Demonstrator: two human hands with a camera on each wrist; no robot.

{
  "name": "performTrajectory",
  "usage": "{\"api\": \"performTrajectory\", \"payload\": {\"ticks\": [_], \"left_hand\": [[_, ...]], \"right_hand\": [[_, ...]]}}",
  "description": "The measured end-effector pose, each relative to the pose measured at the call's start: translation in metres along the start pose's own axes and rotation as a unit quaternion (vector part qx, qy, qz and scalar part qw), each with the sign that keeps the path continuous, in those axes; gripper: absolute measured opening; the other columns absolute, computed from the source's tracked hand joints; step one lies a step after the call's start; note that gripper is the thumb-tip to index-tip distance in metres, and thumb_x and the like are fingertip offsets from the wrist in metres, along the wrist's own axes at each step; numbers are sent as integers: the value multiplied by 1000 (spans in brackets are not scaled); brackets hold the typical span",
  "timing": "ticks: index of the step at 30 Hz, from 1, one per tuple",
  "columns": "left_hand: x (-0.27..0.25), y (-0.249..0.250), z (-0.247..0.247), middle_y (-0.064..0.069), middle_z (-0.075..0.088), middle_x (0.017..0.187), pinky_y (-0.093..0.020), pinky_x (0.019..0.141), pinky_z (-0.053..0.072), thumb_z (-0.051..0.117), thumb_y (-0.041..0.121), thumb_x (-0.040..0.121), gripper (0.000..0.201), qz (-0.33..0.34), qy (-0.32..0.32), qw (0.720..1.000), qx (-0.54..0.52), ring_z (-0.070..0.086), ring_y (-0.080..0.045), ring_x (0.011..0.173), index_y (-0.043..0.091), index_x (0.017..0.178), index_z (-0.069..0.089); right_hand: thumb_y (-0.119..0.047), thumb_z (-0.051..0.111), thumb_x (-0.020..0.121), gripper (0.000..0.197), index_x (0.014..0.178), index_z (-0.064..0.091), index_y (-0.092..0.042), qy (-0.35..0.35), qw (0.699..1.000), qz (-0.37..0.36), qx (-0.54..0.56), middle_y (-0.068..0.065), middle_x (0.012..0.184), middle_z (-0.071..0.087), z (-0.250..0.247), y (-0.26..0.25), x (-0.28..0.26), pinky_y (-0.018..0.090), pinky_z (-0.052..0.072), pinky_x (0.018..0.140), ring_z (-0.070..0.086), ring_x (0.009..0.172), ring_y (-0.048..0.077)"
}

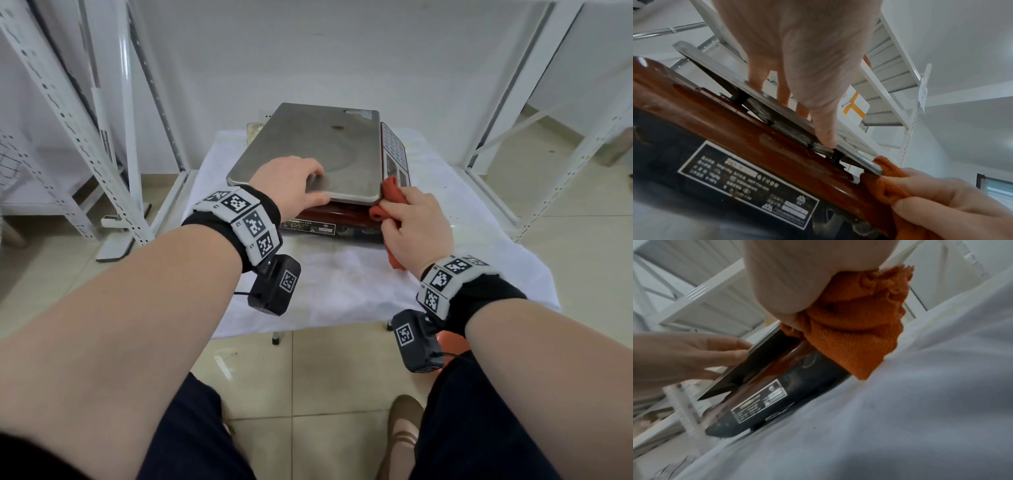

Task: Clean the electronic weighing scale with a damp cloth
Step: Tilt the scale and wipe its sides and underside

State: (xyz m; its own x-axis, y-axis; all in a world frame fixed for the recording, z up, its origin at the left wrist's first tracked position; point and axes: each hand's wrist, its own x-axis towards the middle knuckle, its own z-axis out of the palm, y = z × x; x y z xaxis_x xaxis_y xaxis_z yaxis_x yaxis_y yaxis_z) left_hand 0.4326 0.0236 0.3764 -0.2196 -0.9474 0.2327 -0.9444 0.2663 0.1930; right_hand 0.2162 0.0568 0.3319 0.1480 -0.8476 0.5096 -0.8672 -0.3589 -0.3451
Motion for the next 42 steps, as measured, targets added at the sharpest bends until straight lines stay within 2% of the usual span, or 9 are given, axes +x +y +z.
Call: {"api": "performTrajectory", "payload": {"ticks": [13, 23, 28, 30, 33, 35, 38, 40, 42], "left_hand": [[-1, 0, -1, -2, 61, 117, -32, 91, 40, 62, 48, 83, 51, -2, 10, 1000, -14, 55, -23, 108, 18, 124, 53], [-13, 17, 2, -5, 58, 120, -41, 101, 38, 61, 42, 84, 38, -22, 90, 995, -28, 47, -29, 116, 22, 116, 61], [-34, 35, 1, -5, 66, 99, -26, 83, 44, 54, 34, 92, 24, -38, 60, 970, -233, 60, -20, 97, 17, 104, 66], [-44, 35, -2, -4, 65, 106, -31, 78, 54, 51, 35, 95, 28, -94, -5, 902, -421, 63, -18, 97, 22, 118, 60], [-57, 33, -4, 0, 63, 110, -24, 72, 53, 51, 34, 95, 40, -120, -51, 836, -532, 63, -13, 94, 26, 134, 46], [-63, 31, -5, -2, 65, 109, -24, 72, 53, 51, 28, 96, 39, -109, -50, 810, -574, 65, -14, 92, 20, 134, 47], [-73, 17, -8, -7, 66, 107, -27, 79, 55, 52, 12, 95, 34, -114, -21, 806, -581, 66, -18, 92, 12, 129, 52], [-77, 0, -7, -10, 66, 107, -37, 92, 51, 51, 2, 93, 30, -144, 19, 824, -547, 64, -23, 98, 11, 120, 58], [-81, -13, -7, -8, 67, 102, -42, 95, 50, 51, 2, 90, 25, -205, 92, 836, -500, 64, -25, 97, 16, 109, 61]], "right_hand": [[-21, 57, 74, 18, 79, 73, -15, 60, 993, -81, -59, 9, 71, 60, 5, -14, -11, 31, 49, 50, 59, 62, 32], [-35, 63, 78, 21, 84, 75, -18, -9, 991, -112, 75, 0, 82, 70, 2, -34, -14, 27, 50, 74, 66, 76, 19], [-17, 53, 73, 29, 89, 76, -17, 6, 972, -5, 235, -12, 84, 68, -9, -50, 2, 7, 39, 83, 61, 84, 1], [-12, 58, 77, 21, 89, 73, -21, -21, 963, 28, 268, -14, 87, 65, -11, -57, 7, 5, 38, 84, 58, 88, -2], [-10, 58, 83, 18, 87, 65, -27, -79, 914, 105, 383, -5, 99, 66, -9, -68, 14, 26, 46, 93, 60, 97, 10], [-8, 49, 88, 23, 96, 60, -26, -133, 838, 181, 497, 3, 99, 62, -9, -81, 18, 37, 50, 77, 58, 85, 20], [-9, 34, 91, 42, 125, 45, -31, -231, 746, 237, 578, 10, 87, 47, -8, -103, 25, 28, 33, 56, 41, 64, 18], [-19, 36, 94, 44, 135, 39, -34, -261, 796, 196, 509, 3, 86, 53, -8, -111, 31, 27, 42, 56, 49, 60, 18], [-25, 44, 94, 39, 133, 46, -29, -196, 897, 119, 378, 2, 100, 64, -9, -110, 39, 24, 53, 69, 61, 76, 18]]}}
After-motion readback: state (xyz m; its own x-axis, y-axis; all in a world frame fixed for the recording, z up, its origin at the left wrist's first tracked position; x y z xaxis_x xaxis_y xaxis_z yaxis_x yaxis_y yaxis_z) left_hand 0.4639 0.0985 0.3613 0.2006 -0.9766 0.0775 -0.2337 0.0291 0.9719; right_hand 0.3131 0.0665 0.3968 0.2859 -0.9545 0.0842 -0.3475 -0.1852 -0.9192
